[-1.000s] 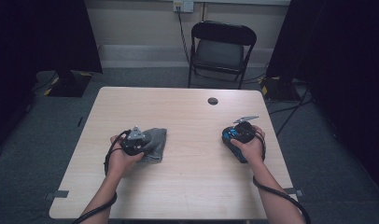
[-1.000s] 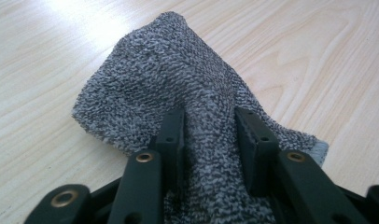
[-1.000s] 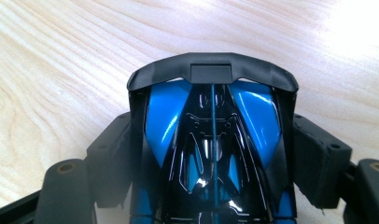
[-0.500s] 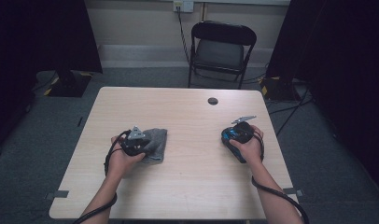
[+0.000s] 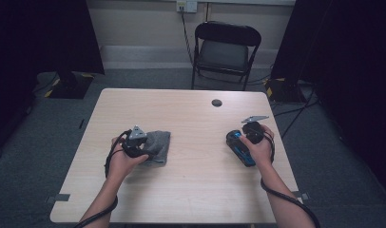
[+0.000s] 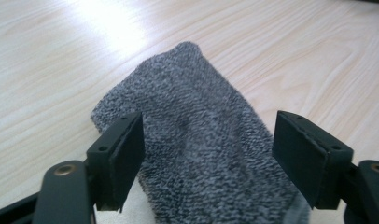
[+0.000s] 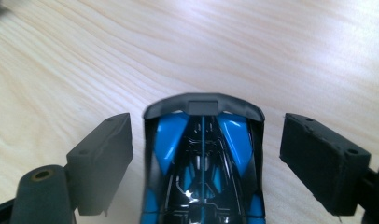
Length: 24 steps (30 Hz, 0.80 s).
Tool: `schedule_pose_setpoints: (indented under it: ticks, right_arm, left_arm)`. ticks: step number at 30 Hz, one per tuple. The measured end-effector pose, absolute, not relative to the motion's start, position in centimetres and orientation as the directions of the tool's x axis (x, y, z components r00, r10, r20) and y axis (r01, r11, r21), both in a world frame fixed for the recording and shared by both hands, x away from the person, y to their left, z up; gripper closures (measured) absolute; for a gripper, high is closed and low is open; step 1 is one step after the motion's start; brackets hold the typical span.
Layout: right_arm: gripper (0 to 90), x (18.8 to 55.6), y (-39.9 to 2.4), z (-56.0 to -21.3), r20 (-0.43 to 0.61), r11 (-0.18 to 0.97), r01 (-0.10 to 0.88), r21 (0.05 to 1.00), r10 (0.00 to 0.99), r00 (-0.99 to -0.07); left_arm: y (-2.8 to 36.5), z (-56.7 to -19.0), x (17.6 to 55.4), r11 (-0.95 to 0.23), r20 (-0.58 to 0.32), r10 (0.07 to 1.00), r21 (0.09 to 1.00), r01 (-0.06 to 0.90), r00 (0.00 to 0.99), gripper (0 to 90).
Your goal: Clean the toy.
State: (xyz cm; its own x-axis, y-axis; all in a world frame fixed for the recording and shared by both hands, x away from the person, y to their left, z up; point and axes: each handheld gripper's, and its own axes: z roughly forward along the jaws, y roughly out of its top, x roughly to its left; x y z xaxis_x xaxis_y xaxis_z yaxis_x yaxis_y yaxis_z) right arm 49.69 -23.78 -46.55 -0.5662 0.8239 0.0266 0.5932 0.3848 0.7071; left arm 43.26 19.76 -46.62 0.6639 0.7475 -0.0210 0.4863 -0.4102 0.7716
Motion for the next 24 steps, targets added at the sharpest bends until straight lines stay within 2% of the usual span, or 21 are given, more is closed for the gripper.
schedule_pose_setpoints:
  ticks: [9, 24]
  right_arm:
    - [14.9, 47.6, -23.2, -45.0, 0.02, 0.43, 0.539, 0.724, 0.768, -0.64]
    - [14.9, 44.3, -21.6, -45.1, 0.032, 0.482, 0.49, 0.727, 0.688, -0.725]
  left_arm:
    - [18.7, -45.4, 42.7, -0.413, -0.024, 0.734, 0.778, 0.474, 0.679, 17.9]
    - [16.7, -44.5, 41.2, -0.434, -0.033, 0.676, 0.789, 0.434, 0.736, 16.2]
